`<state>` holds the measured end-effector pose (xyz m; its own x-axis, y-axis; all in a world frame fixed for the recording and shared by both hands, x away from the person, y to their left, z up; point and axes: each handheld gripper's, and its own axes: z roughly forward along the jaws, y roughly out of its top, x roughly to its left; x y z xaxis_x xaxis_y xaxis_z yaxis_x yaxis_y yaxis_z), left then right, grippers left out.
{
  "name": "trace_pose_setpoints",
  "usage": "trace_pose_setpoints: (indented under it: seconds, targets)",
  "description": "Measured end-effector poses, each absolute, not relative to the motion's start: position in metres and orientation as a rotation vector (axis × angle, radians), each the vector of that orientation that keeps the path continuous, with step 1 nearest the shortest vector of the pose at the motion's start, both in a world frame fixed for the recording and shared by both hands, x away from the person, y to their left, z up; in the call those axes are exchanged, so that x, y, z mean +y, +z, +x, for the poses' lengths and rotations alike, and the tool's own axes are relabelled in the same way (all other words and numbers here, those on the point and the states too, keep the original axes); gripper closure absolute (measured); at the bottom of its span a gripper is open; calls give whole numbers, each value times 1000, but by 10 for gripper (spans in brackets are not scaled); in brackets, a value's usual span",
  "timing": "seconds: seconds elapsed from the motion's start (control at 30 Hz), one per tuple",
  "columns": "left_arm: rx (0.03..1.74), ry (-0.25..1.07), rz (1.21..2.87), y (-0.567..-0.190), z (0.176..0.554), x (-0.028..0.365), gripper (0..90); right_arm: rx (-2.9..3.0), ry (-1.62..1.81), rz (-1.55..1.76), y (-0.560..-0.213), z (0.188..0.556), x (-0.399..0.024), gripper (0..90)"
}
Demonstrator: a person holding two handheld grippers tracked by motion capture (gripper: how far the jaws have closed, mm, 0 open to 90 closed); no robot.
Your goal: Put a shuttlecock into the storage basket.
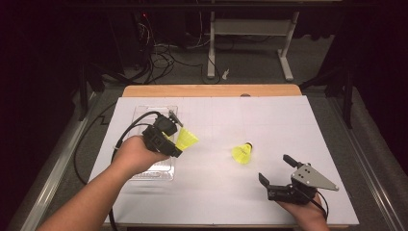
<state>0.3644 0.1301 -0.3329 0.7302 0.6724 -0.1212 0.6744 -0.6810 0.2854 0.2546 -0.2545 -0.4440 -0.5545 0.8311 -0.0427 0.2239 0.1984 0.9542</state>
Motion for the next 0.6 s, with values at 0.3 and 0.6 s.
trace_pose_setpoints:
  seconds: [0.3, 0.6]
  targets:
    - [1116, 5, 2604, -334, 369, 152, 646, 1905, 1369, 982, -444, 255, -254, 0]
    - [1185, 20, 2583, -336, 373, 172, 646, 1906, 1369, 981, -444, 255, -254, 0]
